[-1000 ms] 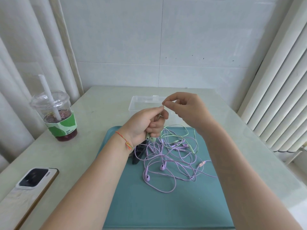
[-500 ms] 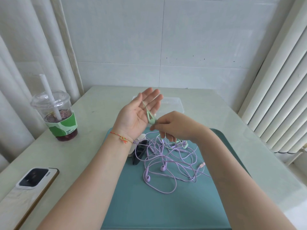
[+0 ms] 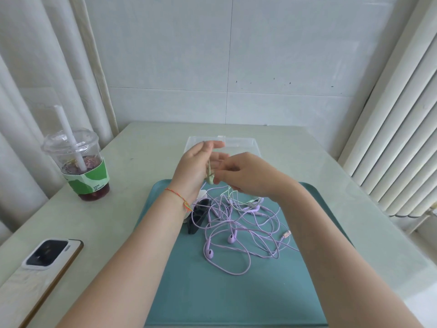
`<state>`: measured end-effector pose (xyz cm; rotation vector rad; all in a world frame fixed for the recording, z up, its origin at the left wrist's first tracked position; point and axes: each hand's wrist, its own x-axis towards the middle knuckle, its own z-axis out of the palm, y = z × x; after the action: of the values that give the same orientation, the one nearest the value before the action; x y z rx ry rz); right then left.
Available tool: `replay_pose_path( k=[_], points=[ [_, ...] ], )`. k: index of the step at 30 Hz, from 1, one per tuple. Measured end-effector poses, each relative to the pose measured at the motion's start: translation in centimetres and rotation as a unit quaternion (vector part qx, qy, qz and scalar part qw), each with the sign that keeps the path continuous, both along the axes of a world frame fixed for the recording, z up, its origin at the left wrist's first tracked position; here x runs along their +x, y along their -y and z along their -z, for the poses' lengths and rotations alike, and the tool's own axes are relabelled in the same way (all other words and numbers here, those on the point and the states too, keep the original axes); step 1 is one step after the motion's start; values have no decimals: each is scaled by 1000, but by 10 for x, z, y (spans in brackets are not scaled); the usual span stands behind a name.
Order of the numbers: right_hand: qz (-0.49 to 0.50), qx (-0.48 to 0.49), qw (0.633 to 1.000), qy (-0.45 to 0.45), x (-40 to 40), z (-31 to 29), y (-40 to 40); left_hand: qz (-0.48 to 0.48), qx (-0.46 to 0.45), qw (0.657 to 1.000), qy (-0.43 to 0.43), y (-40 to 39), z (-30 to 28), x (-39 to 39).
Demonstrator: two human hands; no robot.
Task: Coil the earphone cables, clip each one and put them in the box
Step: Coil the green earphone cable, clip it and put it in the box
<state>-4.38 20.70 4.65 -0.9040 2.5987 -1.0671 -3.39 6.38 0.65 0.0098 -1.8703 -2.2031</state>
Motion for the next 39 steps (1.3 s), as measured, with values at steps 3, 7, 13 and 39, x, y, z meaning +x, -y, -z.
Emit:
replay_pose_path(
  k=[3,7,13,39],
  points=[
    [44,-34,998,-29,-4,1,-4,1,-77,997,20,-4,3,0],
    [91,-96,989,-63,-11,-2,-11,56,-100,992,58,-5,2,0],
    [121,-151,979,-65,-18,0,-15,205,12,971,120,-6,-6,4],
    [11,-22,995,-96,-14,-7,-22,290,67,946,129,-5,-8,10]
  ],
)
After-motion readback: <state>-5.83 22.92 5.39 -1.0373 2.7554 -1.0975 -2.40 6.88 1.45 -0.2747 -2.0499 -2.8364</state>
